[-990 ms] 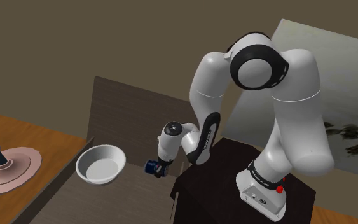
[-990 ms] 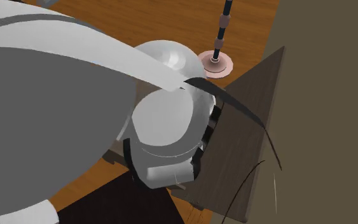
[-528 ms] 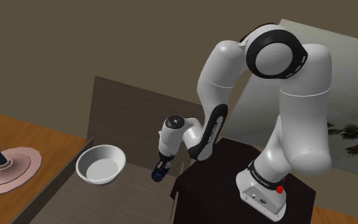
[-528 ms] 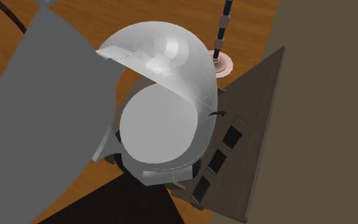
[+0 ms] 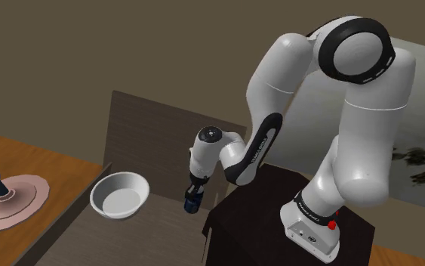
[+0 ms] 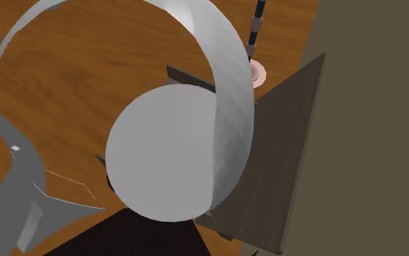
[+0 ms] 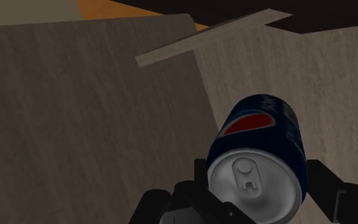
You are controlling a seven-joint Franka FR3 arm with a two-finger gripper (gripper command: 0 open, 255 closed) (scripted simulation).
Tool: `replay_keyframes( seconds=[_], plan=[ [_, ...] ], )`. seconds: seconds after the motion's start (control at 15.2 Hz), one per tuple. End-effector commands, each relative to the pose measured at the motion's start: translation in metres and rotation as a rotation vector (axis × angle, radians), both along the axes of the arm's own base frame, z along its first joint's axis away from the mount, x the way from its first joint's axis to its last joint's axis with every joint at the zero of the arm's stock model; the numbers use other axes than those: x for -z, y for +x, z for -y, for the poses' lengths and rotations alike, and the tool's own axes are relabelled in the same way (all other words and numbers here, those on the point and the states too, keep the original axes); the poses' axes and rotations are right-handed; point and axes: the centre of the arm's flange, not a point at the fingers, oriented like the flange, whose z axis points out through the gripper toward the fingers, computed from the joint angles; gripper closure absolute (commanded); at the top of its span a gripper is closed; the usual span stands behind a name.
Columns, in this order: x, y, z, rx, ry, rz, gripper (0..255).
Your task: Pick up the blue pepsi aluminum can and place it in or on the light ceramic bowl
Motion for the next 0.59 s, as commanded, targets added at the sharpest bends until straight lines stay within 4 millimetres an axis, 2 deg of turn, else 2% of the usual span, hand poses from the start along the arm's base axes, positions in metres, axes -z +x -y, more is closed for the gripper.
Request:
replay_keyframes(
  seconds=[0.0,0.53],
  plan=[
    [-0.011,-0.001,0.001,0.0,0.0,0.0,255],
    [-0.053,-0.001,0.001,0.0,0.0,0.0,255]
  ],
)
